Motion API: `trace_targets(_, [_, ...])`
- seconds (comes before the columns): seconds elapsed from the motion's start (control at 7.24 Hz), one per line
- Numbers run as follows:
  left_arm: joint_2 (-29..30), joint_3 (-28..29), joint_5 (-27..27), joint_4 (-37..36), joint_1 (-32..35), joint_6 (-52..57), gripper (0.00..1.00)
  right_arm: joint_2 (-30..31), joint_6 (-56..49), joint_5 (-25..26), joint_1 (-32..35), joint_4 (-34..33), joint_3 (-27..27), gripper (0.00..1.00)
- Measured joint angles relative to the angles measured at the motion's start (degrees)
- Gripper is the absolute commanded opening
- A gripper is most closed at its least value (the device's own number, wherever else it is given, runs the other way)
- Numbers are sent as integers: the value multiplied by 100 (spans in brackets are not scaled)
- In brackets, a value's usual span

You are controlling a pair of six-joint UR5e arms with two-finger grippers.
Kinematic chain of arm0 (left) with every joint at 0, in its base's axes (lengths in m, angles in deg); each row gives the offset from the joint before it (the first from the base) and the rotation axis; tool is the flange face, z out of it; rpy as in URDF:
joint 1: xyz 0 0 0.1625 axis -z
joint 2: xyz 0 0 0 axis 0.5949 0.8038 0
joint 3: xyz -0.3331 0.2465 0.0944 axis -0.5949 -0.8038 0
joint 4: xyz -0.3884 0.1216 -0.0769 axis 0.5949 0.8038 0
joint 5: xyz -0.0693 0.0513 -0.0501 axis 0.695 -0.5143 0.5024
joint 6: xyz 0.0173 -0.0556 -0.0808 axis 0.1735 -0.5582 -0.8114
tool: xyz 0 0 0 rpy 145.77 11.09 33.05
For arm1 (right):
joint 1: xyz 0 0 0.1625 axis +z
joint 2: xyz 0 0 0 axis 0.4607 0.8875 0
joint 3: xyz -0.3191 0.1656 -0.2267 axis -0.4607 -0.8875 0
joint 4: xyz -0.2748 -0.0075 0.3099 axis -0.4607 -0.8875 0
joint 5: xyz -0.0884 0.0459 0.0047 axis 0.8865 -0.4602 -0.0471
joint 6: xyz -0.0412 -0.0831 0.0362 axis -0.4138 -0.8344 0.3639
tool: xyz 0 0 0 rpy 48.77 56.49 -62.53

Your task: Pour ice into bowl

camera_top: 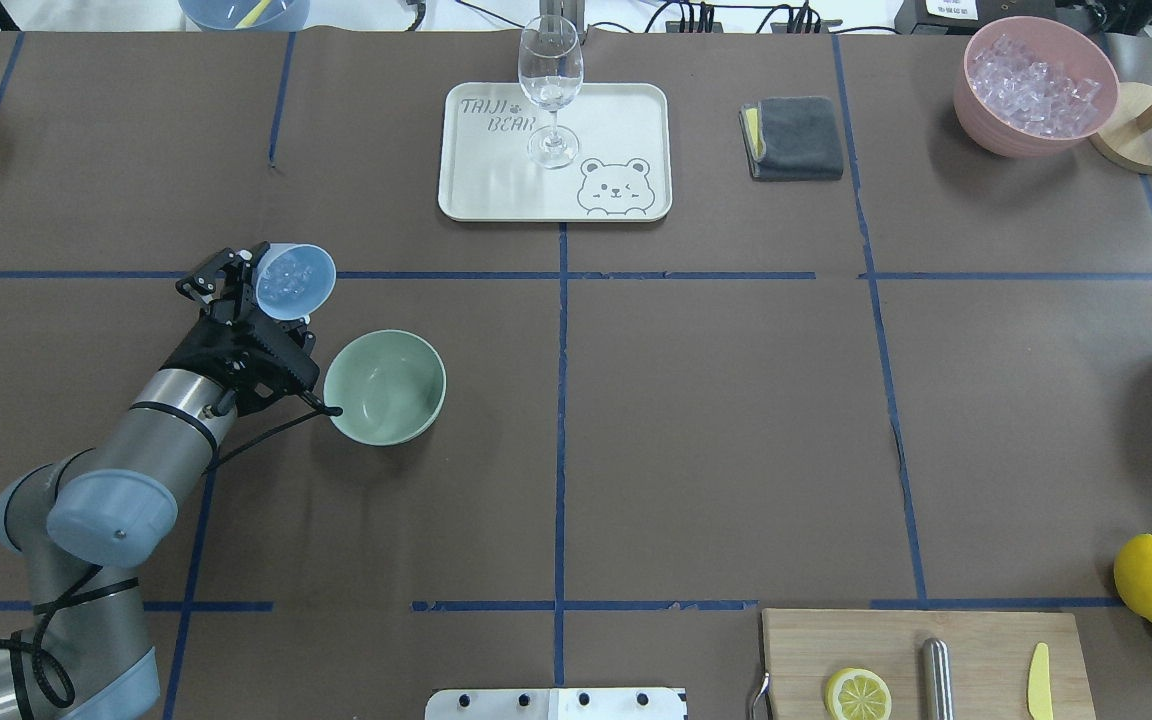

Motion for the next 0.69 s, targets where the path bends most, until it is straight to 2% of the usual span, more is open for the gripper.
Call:
trace_targets(0.41, [125,48,-411,0,-195,1244,0,48,-1,2,67,6,-7,100])
trace_targets(0.69, [234,72,-897,3,-402,2274,0,75,-3,3,99,9,-7,100])
